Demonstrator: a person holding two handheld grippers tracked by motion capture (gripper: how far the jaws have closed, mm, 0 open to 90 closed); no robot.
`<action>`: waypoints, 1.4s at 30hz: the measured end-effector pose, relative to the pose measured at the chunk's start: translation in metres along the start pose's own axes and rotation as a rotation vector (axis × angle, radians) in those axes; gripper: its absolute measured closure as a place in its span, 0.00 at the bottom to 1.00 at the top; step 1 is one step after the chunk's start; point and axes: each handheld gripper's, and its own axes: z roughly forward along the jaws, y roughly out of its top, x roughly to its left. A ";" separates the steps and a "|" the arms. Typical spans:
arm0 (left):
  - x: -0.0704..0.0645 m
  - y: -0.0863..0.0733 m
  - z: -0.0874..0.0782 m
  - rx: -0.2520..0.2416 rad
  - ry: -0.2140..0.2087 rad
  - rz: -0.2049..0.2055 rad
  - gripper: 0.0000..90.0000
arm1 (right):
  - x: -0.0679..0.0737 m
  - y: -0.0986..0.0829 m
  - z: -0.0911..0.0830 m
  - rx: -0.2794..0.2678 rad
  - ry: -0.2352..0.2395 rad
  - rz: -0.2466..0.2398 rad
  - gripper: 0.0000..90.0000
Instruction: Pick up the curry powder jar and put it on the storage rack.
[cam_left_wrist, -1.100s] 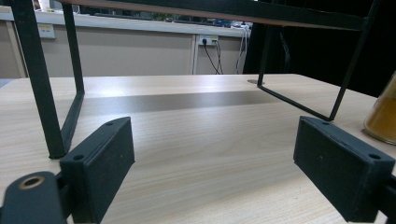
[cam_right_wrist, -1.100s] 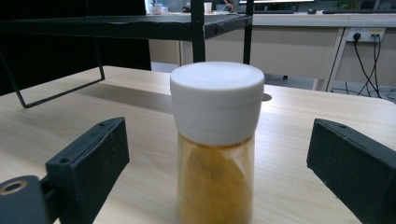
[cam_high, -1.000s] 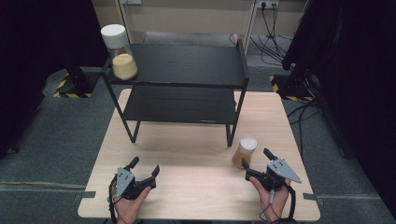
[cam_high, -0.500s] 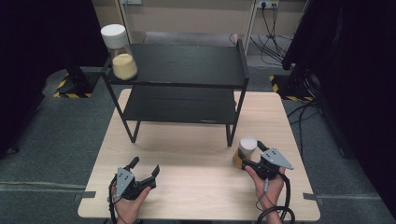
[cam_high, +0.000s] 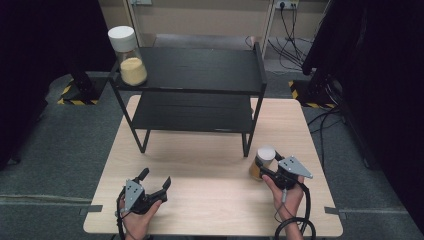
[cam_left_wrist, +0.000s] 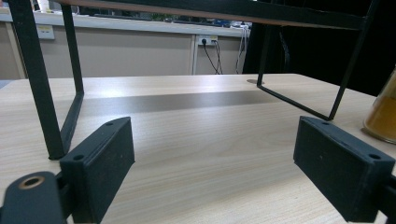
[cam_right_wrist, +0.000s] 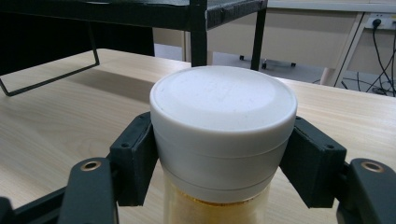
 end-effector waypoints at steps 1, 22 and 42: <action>0.000 0.000 0.000 0.001 0.000 0.001 0.13 | 0.000 0.000 0.000 0.000 0.001 0.001 0.37; 0.000 0.000 0.000 -0.002 0.001 -0.002 0.13 | 0.027 0.000 -0.021 -0.065 0.004 -0.007 0.38; 0.000 -0.001 -0.001 -0.007 0.005 -0.009 0.13 | 0.057 0.014 -0.030 -0.178 0.059 -0.012 0.38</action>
